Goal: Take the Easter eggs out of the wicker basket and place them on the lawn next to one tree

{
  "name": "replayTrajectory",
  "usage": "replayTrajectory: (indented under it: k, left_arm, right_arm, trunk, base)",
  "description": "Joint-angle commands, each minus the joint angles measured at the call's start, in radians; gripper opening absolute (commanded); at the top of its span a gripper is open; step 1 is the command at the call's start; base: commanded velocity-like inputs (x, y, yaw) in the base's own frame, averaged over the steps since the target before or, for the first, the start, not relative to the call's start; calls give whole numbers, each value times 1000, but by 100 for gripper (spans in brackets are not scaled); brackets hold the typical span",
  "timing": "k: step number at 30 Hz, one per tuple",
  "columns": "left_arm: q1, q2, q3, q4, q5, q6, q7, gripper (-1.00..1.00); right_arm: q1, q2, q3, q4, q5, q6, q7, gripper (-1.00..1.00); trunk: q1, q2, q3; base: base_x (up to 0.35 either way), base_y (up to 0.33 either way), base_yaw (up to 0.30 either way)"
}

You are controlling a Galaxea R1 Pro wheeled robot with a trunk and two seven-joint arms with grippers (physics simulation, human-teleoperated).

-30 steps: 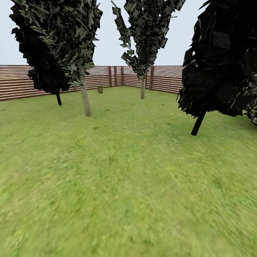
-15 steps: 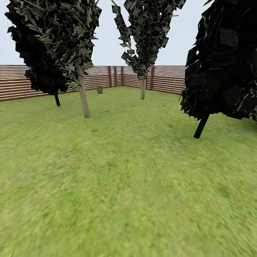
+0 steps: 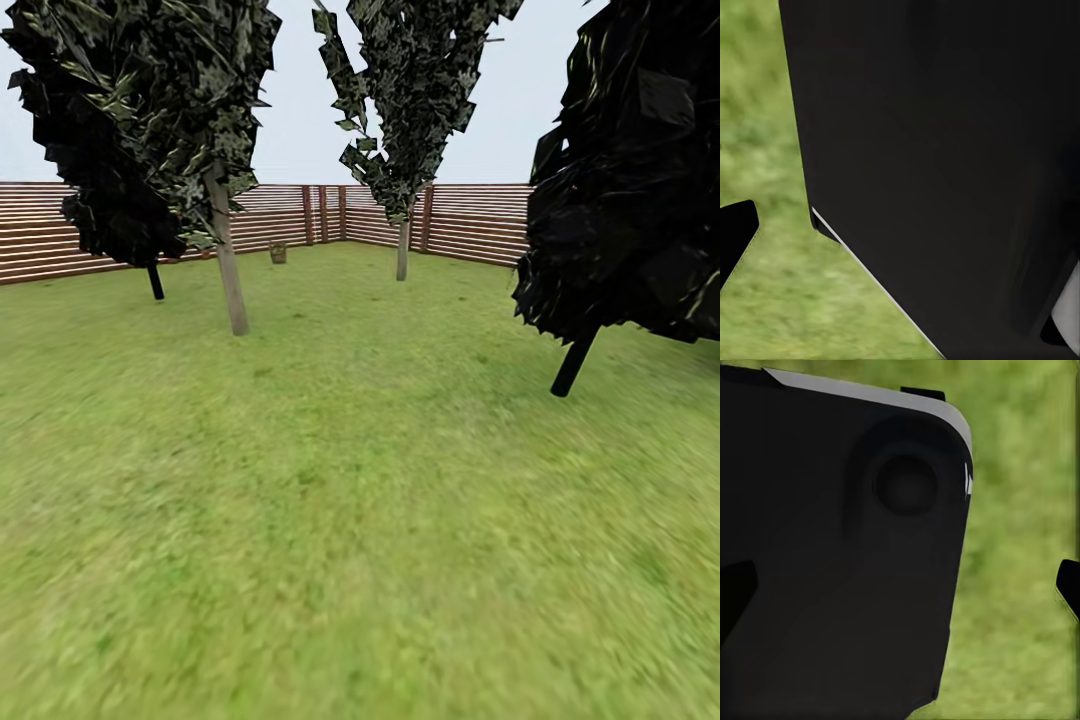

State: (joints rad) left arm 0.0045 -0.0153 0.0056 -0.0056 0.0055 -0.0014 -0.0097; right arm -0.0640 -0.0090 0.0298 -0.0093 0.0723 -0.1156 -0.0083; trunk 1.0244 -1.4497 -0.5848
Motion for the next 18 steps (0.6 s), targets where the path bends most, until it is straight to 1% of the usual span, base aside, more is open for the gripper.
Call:
replayTrajectory:
  k: [1,18]
  left_arm:
    - [0,0,1,-1,1,0,-1,100]
    - [0,0,1,-1,1,0,-1,100]
  right_arm:
    - [0,0,2,1,7,-3,-1,100]
    - [0,0,2,1,7,-3,-1,100]
  trunk:
    - [1,0,-1]
    - [1,0,-1]
  base:
    - [325,0,0]
    - [325,0,0]
